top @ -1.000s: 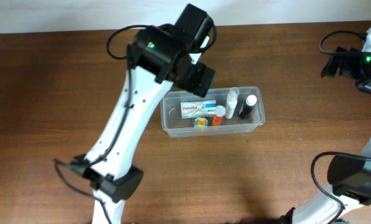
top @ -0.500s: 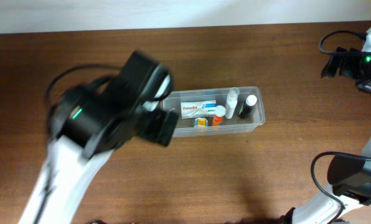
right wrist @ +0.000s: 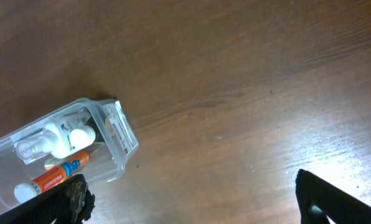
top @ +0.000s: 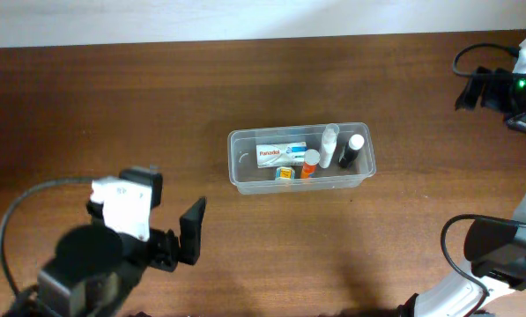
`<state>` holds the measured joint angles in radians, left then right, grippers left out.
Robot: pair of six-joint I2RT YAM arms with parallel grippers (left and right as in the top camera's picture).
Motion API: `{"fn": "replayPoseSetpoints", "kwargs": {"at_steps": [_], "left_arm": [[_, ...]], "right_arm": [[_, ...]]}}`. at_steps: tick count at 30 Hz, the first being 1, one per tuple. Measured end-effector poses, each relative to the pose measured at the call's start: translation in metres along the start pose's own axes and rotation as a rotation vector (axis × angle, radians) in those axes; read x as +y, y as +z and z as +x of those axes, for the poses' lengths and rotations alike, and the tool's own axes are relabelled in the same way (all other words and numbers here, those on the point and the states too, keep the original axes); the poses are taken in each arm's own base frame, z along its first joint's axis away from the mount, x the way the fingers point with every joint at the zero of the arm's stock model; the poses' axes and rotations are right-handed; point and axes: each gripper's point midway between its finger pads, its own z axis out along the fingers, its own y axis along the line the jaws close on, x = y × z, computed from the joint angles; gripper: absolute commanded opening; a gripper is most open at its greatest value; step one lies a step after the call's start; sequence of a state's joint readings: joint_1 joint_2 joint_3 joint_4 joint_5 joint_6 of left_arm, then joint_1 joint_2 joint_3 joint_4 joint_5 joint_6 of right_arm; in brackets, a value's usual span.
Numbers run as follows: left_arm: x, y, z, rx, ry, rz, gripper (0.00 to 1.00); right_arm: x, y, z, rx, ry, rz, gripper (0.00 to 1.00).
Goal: Pack container
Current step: 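Release the tube and withdraw the left gripper toward the front left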
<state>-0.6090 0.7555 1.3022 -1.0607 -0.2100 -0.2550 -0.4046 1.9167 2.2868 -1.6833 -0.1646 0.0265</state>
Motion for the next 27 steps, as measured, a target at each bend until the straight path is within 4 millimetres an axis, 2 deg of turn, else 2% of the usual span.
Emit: {"fn": "replayPoseSetpoints", "kwargs": {"at_steps": [4,9,12,15,27], "left_arm": [[0.012,0.017,0.035,0.036,0.010,-0.049,0.99],[0.021,0.040,0.085,0.178,0.046,-0.094,0.99],[0.024,0.049,0.104,0.237,0.061,-0.109,0.99],[0.025,0.054,0.112,0.265,0.067,-0.116,0.99],[0.025,0.056,0.113,0.274,0.069,-0.119,0.99]], "right_arm": [[0.000,0.000,0.000,0.001,0.000,0.000,0.98],[0.000,0.000,0.000,0.000,0.000,0.000,0.98],[0.000,0.000,0.000,0.000,0.000,0.000,0.99],[0.000,0.000,0.000,0.001,0.000,0.000,0.98],[0.000,0.000,0.000,0.001,0.000,0.000,0.98]]}}
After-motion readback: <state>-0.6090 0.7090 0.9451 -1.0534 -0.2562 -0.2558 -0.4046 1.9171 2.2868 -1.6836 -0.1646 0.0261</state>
